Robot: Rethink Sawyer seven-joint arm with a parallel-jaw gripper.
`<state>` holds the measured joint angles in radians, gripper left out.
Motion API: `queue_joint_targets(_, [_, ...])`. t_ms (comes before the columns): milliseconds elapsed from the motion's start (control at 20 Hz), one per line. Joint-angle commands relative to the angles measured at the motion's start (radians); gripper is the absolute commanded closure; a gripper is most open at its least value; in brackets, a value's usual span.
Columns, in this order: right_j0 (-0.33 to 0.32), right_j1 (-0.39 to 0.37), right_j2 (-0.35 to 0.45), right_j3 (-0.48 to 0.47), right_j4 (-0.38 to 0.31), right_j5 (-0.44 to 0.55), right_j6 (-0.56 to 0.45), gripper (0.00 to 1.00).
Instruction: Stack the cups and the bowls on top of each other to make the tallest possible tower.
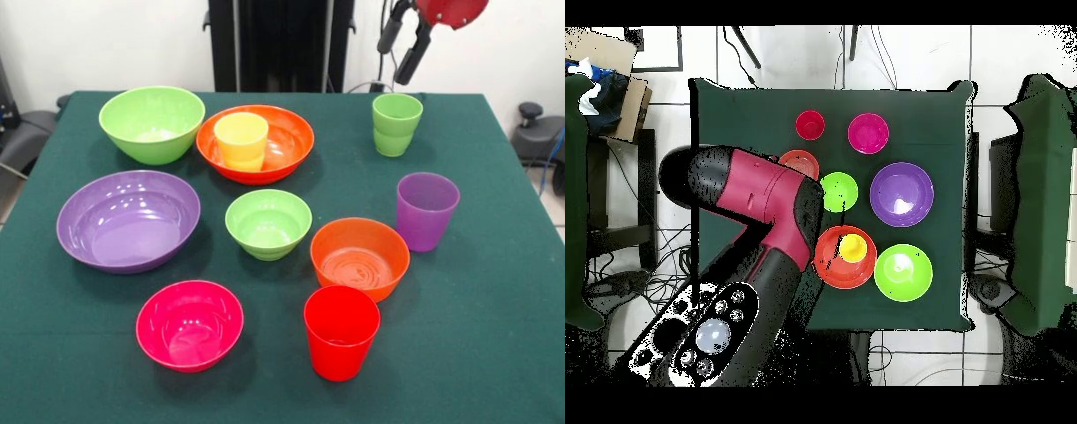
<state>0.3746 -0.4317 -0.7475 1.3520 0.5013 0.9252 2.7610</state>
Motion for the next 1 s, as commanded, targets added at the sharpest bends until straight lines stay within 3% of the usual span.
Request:
queue_joint_targets(50, [-0.005,0.011,0.194,0.091,-0.087,-0.036,-0.068,0.00])
queue_joint_targets(1000, [-0.006,0.042,0.212,0.153,-0.118,-0.203,-0.005,0.00])
